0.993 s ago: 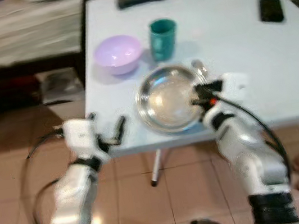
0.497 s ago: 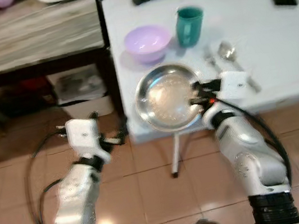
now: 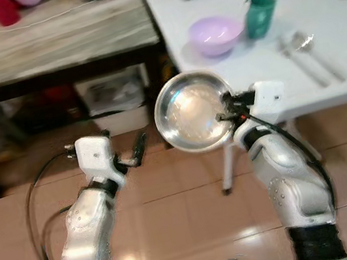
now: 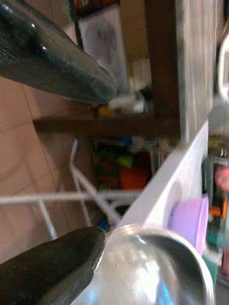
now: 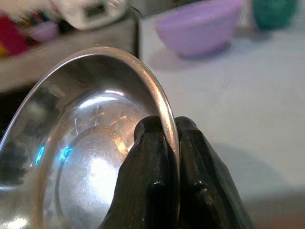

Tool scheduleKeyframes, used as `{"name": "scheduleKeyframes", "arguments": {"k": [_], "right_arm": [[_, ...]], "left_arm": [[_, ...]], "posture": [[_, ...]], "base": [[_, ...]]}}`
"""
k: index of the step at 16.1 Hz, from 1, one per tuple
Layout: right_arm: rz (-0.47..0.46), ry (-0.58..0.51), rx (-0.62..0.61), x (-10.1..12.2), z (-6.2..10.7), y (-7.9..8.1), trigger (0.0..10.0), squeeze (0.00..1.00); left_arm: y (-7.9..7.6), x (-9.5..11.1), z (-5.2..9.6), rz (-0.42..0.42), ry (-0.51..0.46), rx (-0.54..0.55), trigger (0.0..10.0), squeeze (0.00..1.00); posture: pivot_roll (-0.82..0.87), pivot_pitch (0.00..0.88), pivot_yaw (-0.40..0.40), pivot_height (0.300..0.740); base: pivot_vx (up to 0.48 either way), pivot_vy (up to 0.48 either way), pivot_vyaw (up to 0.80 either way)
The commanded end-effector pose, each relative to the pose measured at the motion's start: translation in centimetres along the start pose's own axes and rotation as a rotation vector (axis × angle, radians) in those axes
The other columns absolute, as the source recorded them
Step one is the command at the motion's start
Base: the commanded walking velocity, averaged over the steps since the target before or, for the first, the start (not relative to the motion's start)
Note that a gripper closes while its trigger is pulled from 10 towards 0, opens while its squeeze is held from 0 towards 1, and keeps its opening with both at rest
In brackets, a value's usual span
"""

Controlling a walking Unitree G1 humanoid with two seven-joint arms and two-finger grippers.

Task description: Setting the table

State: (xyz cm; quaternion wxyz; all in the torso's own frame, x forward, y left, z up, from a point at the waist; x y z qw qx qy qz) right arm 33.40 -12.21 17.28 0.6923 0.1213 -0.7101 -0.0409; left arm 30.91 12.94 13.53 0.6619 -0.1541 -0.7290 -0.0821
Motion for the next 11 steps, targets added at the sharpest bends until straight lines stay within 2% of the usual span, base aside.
{"name": "scheduleKeyframes", "arguments": {"k": [1, 3, 10, 11], "right_arm": [[-0.005, -0.042, 0.003, 0.88, 0.06, 0.25, 10.0, 0.00], [-0.001, -0.044, 0.001, 0.86, 0.09, 0.23, 10.0, 0.00], [0.001, -0.050, -0.003, 0.92, 0.11, 0.16, 10.0, 0.00], [0.000, -0.050, -0.004, 0.91, 0.09, 0.15, 10.0, 0.00]], "left_arm": [[0.52, -0.08, 0.12, -0.020, 0.009, 0.021, 10.0, 0.00], [0.57, -0.18, 0.13, -0.020, 0.013, 0.026, 10.0, 0.00], [0.72, -0.20, 0.02, -0.040, 0.012, 0.040, 10.0, 0.00], [0.81, -0.14, 0.02, -0.050, 0.009, 0.052, 10.0, 0.00]], "posture": [[-0.19, 0.151, 0.024, 0.740], [-0.19, 0.151, 0.024, 0.740], [-0.20, 0.156, 0.028, 0.740], [-0.20, 0.156, 0.028, 0.740]], "base": [[0.000, 0.480, 0.00], [0.000, 0.480, 0.00], [0.000, 0.480, 0.45], [0.000, 0.000, 0.43]]}}
Point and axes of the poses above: a point about 5 cm out from each wrist's last joint towards the gripper, its own z axis pointing back from the gripper into the wrist, its own x axis along the axis of the wrist's last joint, y = z × x, the point moved 2 cm from there along -z, pointing out of the wrist towards the gripper
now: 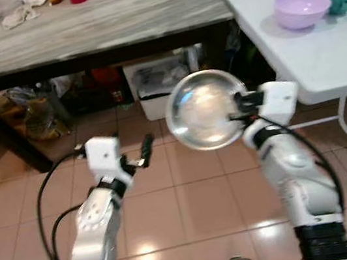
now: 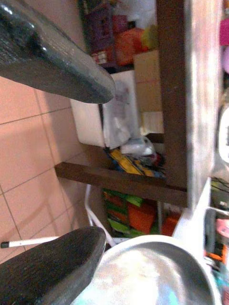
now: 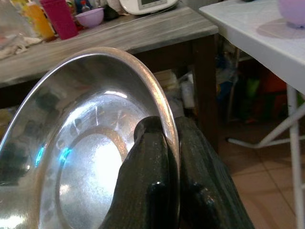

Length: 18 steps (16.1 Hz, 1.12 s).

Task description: Setting the table

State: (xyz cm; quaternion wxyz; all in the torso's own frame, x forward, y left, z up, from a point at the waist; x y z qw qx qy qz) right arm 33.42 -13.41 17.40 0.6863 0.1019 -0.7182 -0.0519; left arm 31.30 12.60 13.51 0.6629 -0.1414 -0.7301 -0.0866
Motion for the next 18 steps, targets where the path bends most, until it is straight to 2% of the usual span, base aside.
{"name": "scheduleKeyframes", "arguments": {"k": [1, 8, 18], "right_arm": [[-0.014, -0.026, 0.034, 0.52, 0.03, 1.28, 10.0, 0.00], [-0.003, -0.036, 0.041, 0.59, 0.08, 1.37, 10.0, 0.00], [0.004, -0.042, 0.049, 0.67, 0.07, 1.56, 10.0, 0.00]], "left_arm": [[0.91, 0.08, 0.47, -0.021, -0.006, 0.037, 10.0, 0.00], [0.87, 0.26, 0.54, 0.006, -0.014, 0.015, 10.0, 0.00], [0.39, 0.25, 0.56, 0.025, -0.017, -0.013, 10.0, 0.00]], "posture": [[-0.20, 0.156, 0.028, 0.740], [-0.20, 0.156, 0.029, 0.740], [-0.20, 0.155, 0.029, 0.740]], "base": [[0.000, 0.000, 0.00], [0.000, 0.000, 0.06], [0.407, 0.000, 0.46]]}}
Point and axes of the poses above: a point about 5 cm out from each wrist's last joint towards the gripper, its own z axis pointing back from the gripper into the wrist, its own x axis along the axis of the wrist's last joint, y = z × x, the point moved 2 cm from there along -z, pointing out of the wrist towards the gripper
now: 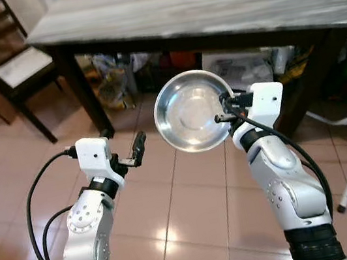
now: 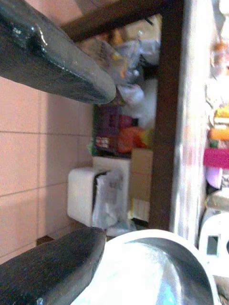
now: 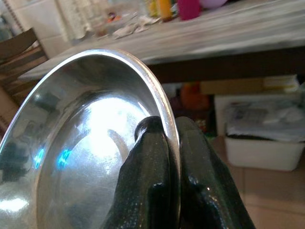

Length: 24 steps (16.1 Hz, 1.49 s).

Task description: Setting the table

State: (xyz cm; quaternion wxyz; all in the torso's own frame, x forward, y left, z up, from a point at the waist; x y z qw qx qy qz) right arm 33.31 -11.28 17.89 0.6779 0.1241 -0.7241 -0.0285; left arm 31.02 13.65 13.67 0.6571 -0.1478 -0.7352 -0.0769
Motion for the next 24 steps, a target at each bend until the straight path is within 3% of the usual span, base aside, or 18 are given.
{"name": "scheduleKeyframes", "arguments": {"k": [1, 24], "right_arm": [[0.005, -0.029, -0.017, 0.65, 0.15, -0.62, 10.0, 0.00], [-0.010, -0.026, -0.039, 0.56, -0.09, -0.74, 10.0, 0.00]], "left_arm": [[-0.52, -0.04, -0.03, 0.006, 0.002, -0.019, 10.0, 0.00], [-1.36, -0.15, -0.28, 0.017, 0.002, -0.044, 10.0, 0.00]], "posture": [[-0.20, 0.155, 0.029, 0.740], [-0.20, 0.155, 0.030, 0.740]], "base": [[0.450, 0.000, 0.00], [0.450, 0.000, -0.05]]}}
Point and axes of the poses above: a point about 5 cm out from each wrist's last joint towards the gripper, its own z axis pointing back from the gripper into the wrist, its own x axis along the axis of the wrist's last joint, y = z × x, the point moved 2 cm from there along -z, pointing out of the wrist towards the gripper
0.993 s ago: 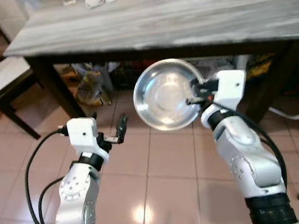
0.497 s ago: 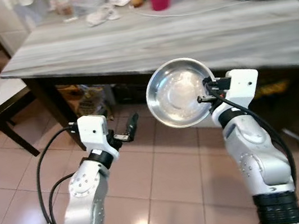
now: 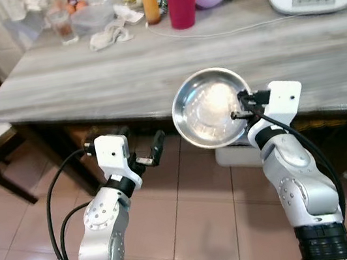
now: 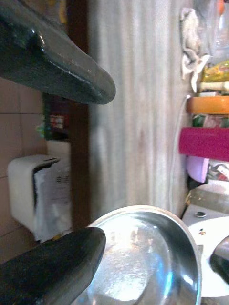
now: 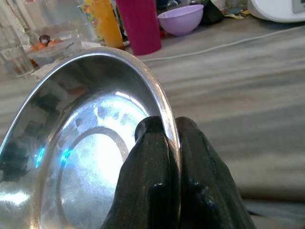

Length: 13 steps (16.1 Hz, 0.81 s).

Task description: Setting the table

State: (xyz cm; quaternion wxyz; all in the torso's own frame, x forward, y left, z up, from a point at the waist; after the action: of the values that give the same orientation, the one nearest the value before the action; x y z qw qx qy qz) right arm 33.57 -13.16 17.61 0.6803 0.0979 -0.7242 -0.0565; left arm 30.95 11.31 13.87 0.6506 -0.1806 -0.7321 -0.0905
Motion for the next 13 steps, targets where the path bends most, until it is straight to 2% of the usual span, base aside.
{"name": "scheduleKeyframes", "arguments": {"k": [1, 13], "right_arm": [[-0.012, -0.023, 0.037, 0.48, -0.02, 1.19, 10.0, 0.00], [-0.007, -0.038, -0.001, 0.76, -0.30, 0.64, 10.0, 0.00]], "left_arm": [[0.83, -0.08, 0.43, -0.012, 0.009, 0.021, 10.0, 0.00], [0.72, -0.07, 0.37, -0.013, 0.013, 0.015, 10.0, 0.00]], "posture": [[-0.20, 0.155, 0.030, 0.740], [-0.20, 0.153, 0.038, 0.740]], "base": [[0.454, 0.000, 0.00], [0.445, 0.000, 0.00]]}}
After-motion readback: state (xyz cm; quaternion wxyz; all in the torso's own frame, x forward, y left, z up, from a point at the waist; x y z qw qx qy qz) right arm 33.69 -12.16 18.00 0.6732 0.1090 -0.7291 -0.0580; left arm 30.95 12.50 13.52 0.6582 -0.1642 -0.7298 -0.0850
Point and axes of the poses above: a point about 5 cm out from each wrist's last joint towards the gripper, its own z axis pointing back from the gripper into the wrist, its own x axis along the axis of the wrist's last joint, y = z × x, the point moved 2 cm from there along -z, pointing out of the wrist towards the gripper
